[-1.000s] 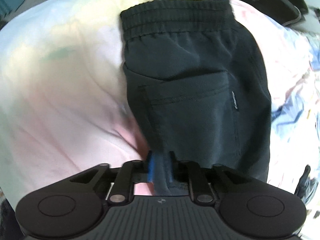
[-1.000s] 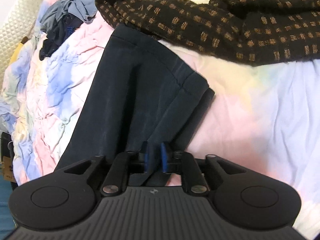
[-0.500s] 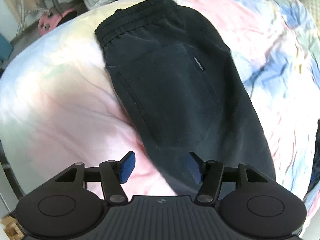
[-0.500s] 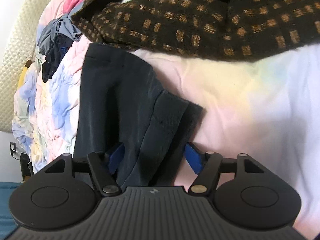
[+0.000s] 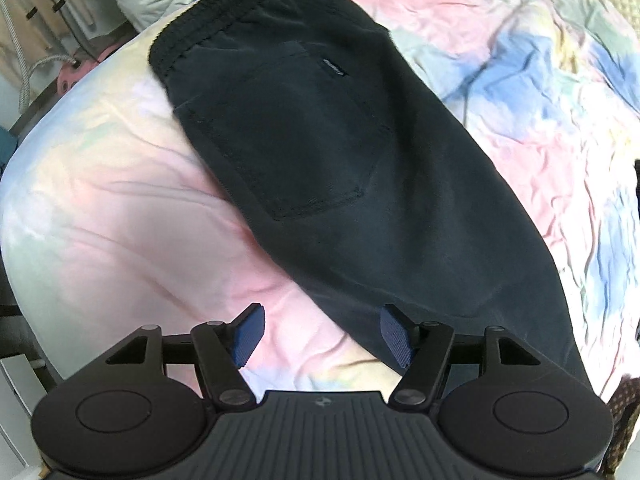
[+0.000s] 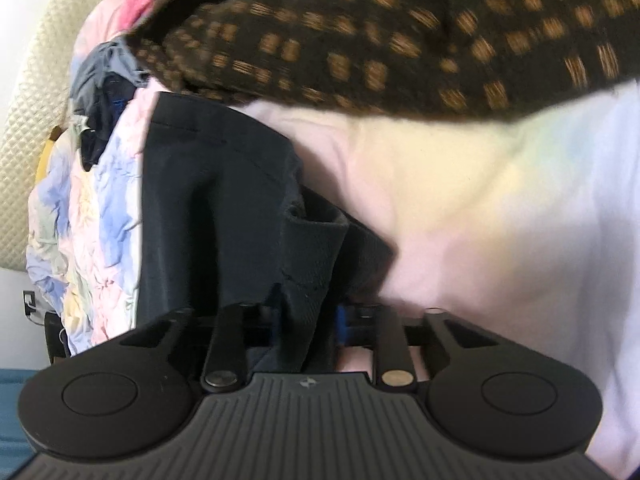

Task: Fold clothes
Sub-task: 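Lift the held leg and fold it over toward the waistband with the right tool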

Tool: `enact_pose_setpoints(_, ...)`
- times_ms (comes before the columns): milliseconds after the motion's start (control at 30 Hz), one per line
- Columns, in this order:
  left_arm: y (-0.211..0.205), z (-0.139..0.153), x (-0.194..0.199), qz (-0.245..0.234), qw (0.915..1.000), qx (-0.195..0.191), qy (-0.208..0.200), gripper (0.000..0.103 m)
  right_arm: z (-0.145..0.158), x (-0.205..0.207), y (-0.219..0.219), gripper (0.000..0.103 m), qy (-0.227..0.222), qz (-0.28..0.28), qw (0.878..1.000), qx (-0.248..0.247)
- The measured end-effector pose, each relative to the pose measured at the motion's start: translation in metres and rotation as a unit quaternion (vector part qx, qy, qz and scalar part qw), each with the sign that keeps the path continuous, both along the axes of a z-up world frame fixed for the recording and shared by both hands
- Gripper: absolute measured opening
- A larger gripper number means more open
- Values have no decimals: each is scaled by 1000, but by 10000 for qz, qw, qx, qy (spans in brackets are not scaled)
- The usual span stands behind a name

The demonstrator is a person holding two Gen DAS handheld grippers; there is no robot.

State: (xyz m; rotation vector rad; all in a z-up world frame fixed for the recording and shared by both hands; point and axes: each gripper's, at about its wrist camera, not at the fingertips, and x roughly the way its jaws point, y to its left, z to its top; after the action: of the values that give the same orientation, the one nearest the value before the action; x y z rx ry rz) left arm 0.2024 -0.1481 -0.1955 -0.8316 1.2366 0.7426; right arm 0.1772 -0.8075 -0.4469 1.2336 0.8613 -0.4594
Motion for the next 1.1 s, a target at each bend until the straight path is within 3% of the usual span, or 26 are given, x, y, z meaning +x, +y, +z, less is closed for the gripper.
enact_pose_setpoints(233,-11,1,5,-73,9998,-60,-179,67,56,14,24,8,-485,527,9937,-866)
enact_pose_setpoints(500,-6,-1,3,-231,9987,-124,-432,68,130,45,60,8,-1146,1328,9677,-1812)
enact_pose_setpoints(833,42,-4,-30,-166,9953,-518,-805,69,209,87,169,7,-1778,2435,9102,-2839)
enact_pose_setpoints(1100,109,-6,-47,-202,9905,-761,-1128,69,247,107,283,7,-1953,3222,8625,-3379)
